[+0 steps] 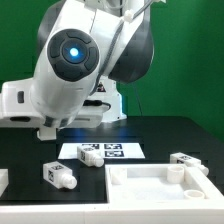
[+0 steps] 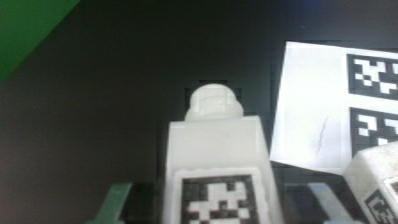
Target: Assemble one leg
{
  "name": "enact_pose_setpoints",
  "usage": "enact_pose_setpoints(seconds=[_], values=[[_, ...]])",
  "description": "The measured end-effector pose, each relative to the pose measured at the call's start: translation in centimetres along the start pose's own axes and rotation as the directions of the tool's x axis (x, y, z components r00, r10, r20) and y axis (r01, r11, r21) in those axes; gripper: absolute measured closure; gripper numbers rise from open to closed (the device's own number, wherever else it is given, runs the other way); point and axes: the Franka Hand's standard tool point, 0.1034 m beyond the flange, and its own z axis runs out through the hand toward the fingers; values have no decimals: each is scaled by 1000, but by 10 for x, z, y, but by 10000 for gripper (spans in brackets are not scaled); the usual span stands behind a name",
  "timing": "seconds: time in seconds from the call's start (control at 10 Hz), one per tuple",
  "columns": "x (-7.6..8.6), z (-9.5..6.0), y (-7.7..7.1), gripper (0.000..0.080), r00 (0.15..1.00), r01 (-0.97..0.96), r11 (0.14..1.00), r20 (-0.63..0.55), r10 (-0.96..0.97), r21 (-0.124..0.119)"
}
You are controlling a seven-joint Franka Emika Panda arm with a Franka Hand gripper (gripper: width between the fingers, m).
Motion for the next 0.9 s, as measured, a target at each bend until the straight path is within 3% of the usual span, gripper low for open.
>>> enact_pose_setpoints(seconds=[0.1, 0.2, 0.3, 0.4, 0.5, 0.7, 0.9], values=[[-4, -25, -24, 515, 998, -45, 998, -40, 47, 43], [-6, -55, -41, 515, 989, -87, 991, -108, 98, 101], [-8, -83, -51, 515, 971, -156, 977, -159, 178, 143], [-9, -110, -54, 515, 953, -175, 972, -220, 207, 155], [-10, -123, -52, 515, 940, -174, 972, -269, 212, 157], [1, -131, -52, 515, 878, -160, 974, -427, 215, 163], [2, -131, -55, 515, 823, -150, 973, -522, 222, 177]])
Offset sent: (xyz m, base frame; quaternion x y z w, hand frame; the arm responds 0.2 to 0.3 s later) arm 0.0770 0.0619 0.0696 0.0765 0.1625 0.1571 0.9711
